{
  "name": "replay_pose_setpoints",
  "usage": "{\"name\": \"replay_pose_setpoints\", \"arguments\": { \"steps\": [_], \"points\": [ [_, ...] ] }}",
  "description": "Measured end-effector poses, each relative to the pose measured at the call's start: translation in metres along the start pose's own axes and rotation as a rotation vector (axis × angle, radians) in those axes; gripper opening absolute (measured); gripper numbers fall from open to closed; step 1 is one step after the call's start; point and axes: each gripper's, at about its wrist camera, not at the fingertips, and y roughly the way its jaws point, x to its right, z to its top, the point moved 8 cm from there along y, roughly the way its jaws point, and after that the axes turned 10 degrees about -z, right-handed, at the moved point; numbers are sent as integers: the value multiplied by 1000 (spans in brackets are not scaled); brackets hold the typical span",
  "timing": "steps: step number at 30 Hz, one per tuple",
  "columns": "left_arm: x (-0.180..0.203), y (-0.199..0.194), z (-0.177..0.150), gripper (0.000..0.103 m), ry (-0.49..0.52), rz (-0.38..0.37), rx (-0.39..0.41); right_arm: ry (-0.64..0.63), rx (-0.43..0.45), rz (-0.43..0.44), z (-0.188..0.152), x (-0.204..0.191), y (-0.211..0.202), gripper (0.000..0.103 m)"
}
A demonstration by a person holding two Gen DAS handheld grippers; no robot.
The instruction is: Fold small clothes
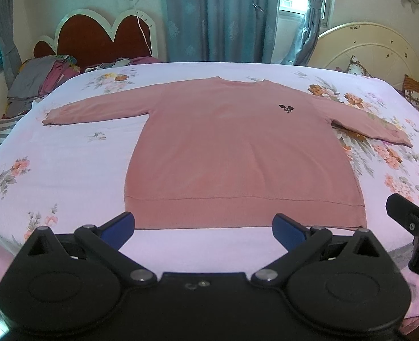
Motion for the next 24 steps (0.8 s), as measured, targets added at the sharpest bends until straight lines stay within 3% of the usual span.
{"name": "replay_pose_setpoints", "arguments": {
  "steps": [24],
  "points": [
    [-12,36,17,103,-1,16,-28,25,-29,-26,2,5,37,103]
  ]
}}
